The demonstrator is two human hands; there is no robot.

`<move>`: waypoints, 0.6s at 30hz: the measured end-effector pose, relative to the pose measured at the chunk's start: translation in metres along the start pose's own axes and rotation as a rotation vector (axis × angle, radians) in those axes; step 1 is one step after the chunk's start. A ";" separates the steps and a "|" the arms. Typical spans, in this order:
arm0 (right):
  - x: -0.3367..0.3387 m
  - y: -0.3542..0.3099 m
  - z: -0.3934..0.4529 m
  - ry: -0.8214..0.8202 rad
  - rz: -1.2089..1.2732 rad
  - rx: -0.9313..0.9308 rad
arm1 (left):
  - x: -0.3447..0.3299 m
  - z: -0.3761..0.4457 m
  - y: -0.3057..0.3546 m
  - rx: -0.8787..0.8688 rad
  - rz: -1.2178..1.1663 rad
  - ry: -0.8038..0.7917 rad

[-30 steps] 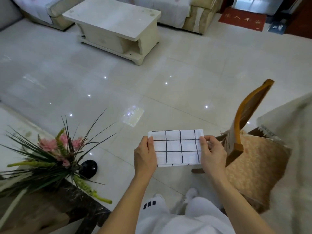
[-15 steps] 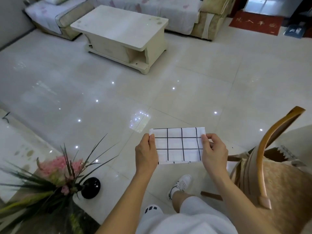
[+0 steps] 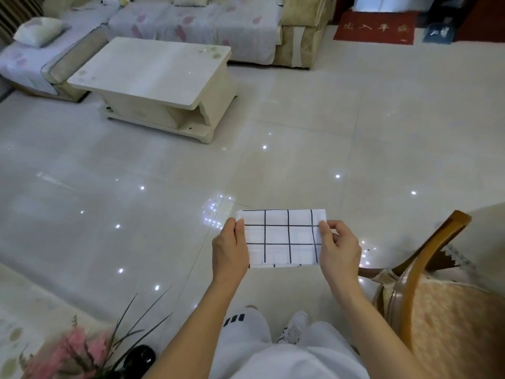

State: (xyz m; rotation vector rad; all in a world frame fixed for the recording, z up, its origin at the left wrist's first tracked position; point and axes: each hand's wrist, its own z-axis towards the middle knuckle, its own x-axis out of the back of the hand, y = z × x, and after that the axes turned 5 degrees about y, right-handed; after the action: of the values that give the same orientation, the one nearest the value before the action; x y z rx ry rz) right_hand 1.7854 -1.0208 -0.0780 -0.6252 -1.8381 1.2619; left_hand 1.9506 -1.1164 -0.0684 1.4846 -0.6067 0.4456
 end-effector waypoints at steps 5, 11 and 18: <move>-0.006 -0.001 0.040 0.060 0.012 -0.036 | -0.030 0.043 0.017 -0.039 -0.001 -0.041; -0.014 -0.007 0.105 0.150 -0.022 -0.075 | -0.077 0.105 0.044 -0.109 -0.029 -0.126; -0.043 -0.047 0.210 0.293 -0.031 -0.136 | -0.140 0.227 0.091 -0.192 -0.079 -0.247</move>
State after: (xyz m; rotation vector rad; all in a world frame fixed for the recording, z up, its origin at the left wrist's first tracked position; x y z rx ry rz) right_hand 1.6367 -1.1818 -0.0865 -0.8074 -1.6893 0.9736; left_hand 1.7619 -1.3249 -0.0878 1.3835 -0.7605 0.1383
